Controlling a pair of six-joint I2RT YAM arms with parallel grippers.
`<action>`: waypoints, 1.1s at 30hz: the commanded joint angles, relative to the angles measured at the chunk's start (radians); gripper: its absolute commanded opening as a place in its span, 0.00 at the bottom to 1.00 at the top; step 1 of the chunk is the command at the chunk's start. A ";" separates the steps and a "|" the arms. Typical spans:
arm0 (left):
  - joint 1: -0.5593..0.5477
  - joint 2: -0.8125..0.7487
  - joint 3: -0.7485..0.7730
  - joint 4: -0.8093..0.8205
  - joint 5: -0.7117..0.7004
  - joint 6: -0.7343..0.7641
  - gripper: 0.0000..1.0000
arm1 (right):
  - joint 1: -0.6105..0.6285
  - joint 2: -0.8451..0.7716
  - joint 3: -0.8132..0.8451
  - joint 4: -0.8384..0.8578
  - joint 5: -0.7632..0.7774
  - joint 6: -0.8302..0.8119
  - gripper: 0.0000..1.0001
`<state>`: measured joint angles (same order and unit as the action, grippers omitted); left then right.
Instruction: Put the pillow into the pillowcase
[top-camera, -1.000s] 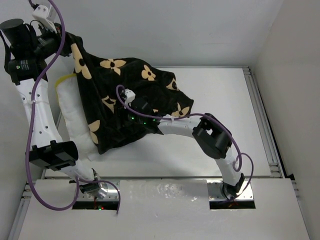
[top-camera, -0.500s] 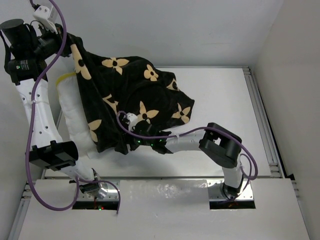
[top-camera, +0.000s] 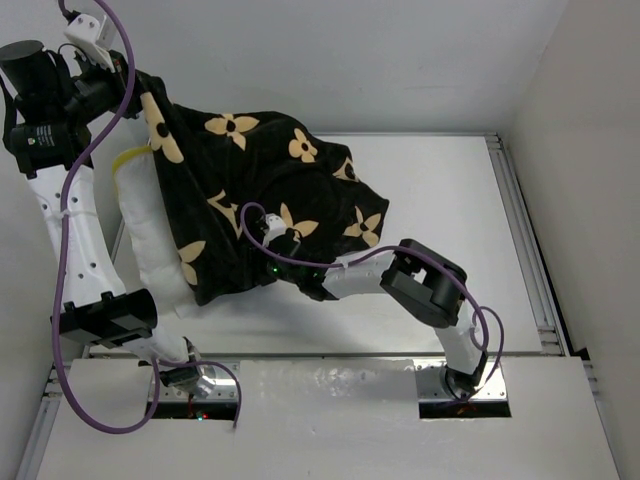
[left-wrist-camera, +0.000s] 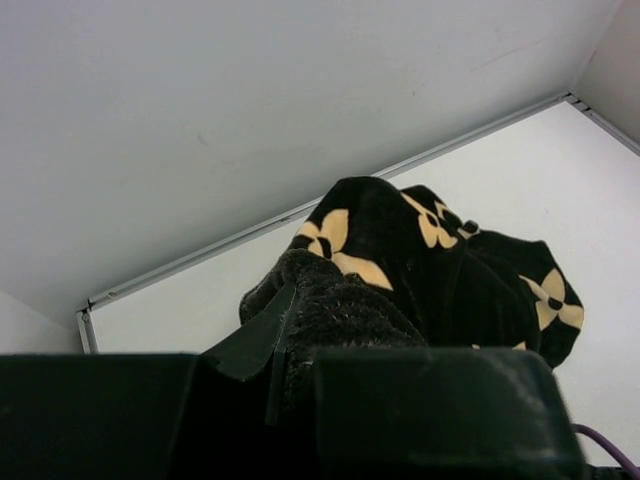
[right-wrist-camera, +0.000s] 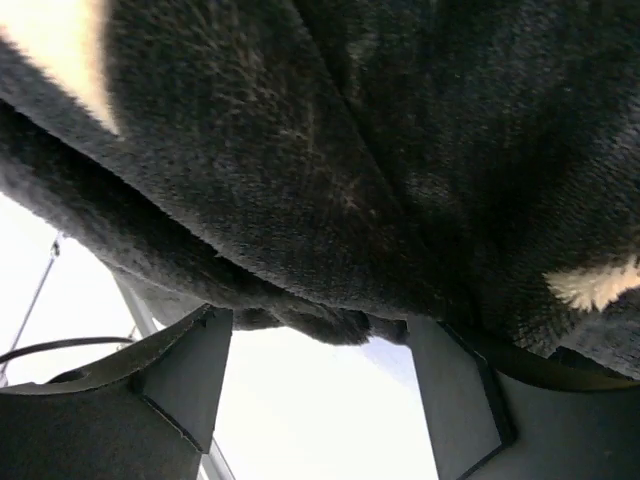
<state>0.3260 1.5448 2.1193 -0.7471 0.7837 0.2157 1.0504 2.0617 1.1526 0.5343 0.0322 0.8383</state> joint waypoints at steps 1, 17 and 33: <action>-0.008 -0.049 0.016 0.077 0.046 -0.009 0.00 | 0.011 -0.038 0.004 -0.010 0.054 0.008 0.70; 0.013 -0.048 -0.033 0.089 -0.072 0.014 0.00 | 0.007 -0.257 -0.130 0.133 0.104 -0.060 0.00; 0.061 -0.118 -0.047 0.172 -0.298 0.064 0.00 | -0.386 -0.891 0.355 -0.436 0.218 -0.504 0.00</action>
<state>0.3752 1.5257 2.0251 -0.7258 0.4763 0.2863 0.6800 1.1763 1.4181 0.1585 0.2249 0.4618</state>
